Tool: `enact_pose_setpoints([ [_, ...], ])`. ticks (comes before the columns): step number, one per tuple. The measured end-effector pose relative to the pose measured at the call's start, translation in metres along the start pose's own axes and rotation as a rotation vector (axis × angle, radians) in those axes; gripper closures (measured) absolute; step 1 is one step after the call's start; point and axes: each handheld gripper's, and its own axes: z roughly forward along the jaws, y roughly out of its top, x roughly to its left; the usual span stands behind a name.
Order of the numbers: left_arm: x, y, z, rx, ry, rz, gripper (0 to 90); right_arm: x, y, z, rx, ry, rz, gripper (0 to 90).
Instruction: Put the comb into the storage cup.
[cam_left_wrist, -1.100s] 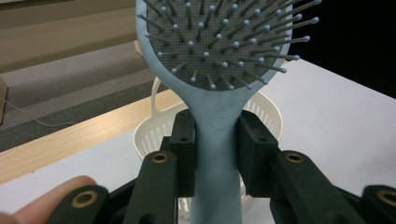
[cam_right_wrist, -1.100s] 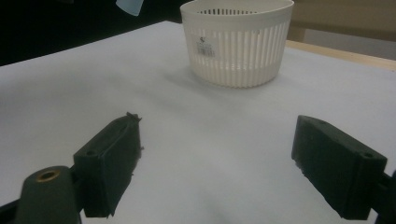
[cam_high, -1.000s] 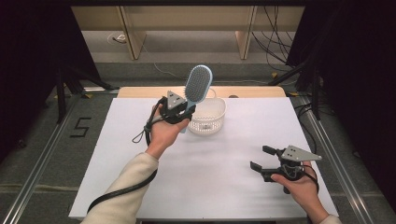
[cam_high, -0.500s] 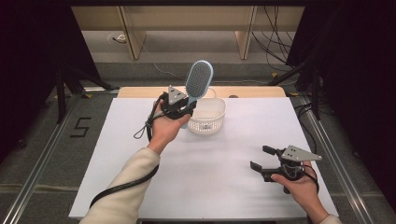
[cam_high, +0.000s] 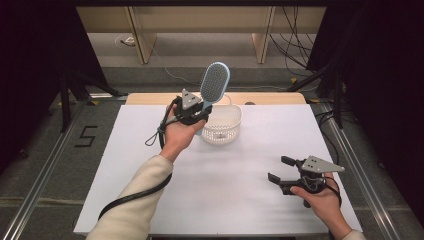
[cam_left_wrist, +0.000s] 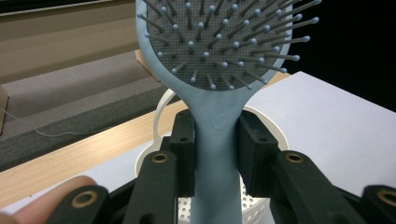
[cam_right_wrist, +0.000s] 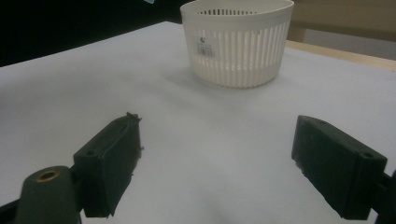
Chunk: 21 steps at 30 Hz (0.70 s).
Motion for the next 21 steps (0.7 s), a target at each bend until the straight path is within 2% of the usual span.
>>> enact_pose_setpoints([
  [21, 0.0010, 0.0023, 0.0087, -0.013, 0.005, -0.005, 69.6, -0.0002, -0.0002, 0.0002, 0.002, 0.001, -0.002, 16.8],
])
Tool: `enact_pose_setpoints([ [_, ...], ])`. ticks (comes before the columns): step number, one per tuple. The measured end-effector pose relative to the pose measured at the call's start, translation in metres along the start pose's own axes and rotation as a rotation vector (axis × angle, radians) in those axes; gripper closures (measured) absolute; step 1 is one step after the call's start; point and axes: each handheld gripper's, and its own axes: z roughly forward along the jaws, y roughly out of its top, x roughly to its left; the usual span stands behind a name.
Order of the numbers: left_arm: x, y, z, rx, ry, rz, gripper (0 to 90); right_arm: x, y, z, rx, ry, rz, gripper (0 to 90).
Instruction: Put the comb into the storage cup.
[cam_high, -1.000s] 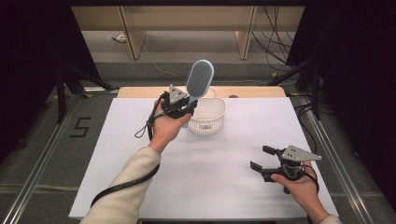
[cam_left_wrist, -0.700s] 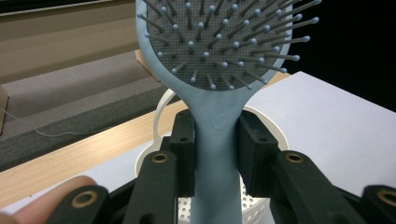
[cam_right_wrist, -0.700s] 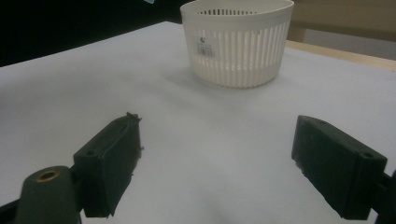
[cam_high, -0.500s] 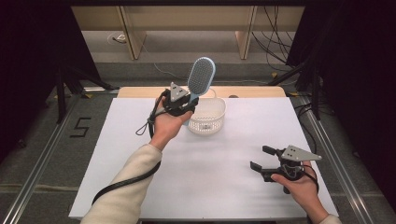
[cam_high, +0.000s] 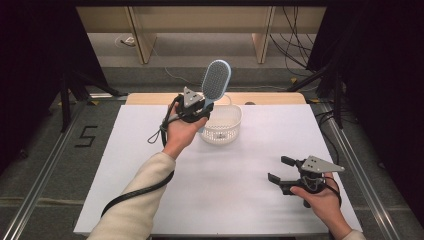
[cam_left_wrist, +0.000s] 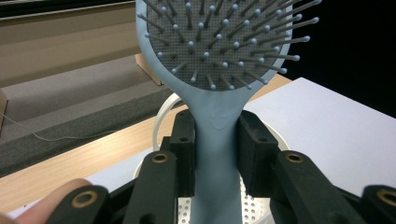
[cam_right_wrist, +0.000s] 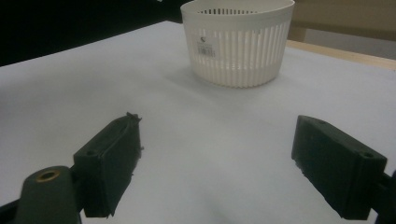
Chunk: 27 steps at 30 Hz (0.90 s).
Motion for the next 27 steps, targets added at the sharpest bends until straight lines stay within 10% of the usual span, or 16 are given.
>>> enact_pose_setpoints([
  [27, 0.000, 0.005, 0.011, -0.020, 0.002, 0.009, 69.6, 0.000, 0.000, 0.000, -0.003, 0.002, 0.001, 16.8],
])
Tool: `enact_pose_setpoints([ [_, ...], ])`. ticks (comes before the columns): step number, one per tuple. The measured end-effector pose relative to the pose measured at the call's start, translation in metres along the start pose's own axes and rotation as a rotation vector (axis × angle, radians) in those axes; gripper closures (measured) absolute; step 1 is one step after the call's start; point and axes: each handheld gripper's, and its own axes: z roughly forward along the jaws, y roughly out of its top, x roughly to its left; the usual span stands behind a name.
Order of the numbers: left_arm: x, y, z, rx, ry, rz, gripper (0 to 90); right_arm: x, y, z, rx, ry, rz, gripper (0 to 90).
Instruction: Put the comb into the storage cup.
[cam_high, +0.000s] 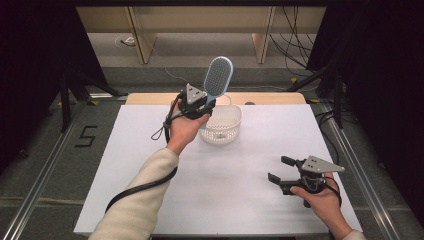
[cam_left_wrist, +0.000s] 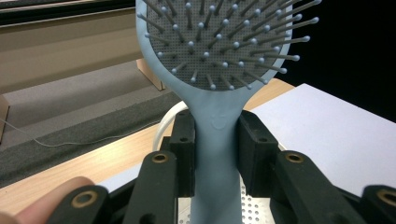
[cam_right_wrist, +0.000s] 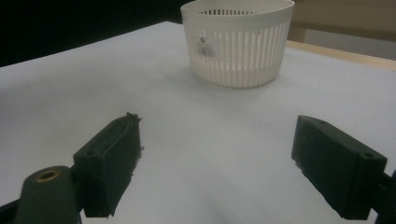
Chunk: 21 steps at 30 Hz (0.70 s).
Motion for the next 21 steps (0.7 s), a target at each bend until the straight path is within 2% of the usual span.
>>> enact_pose_setpoints([
  [21, 0.0010, 0.0028, 0.0086, -0.007, -0.003, 0.001, 69.6, -0.0001, 0.0000, 0.0003, 0.001, -0.001, 0.000, 16.8],
])
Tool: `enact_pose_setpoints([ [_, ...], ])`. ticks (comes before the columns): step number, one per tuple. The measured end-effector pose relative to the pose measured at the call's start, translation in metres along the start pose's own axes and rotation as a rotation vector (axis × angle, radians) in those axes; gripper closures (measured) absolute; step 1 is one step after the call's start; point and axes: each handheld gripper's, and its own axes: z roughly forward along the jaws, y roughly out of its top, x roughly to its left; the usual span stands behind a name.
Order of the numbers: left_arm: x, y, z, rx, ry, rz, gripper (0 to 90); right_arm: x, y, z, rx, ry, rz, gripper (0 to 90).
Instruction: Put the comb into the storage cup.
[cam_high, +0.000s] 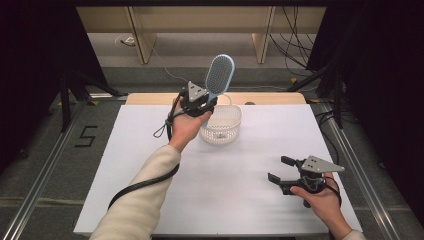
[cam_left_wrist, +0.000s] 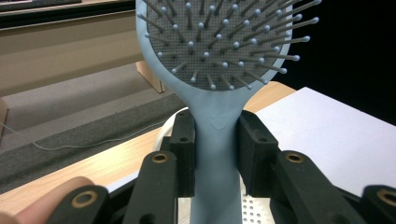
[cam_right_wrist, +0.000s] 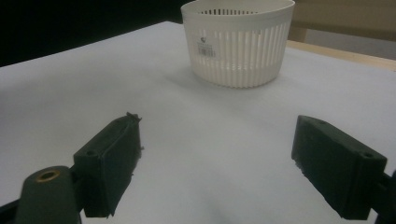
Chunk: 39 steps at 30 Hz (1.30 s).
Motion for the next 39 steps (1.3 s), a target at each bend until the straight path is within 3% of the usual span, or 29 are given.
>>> enact_pose_setpoints([
  [39, -0.005, 0.005, 0.018, -0.011, 0.004, 0.001, 69.6, 0.000, 0.000, 0.000, -0.005, 0.003, -0.001, 16.8],
])
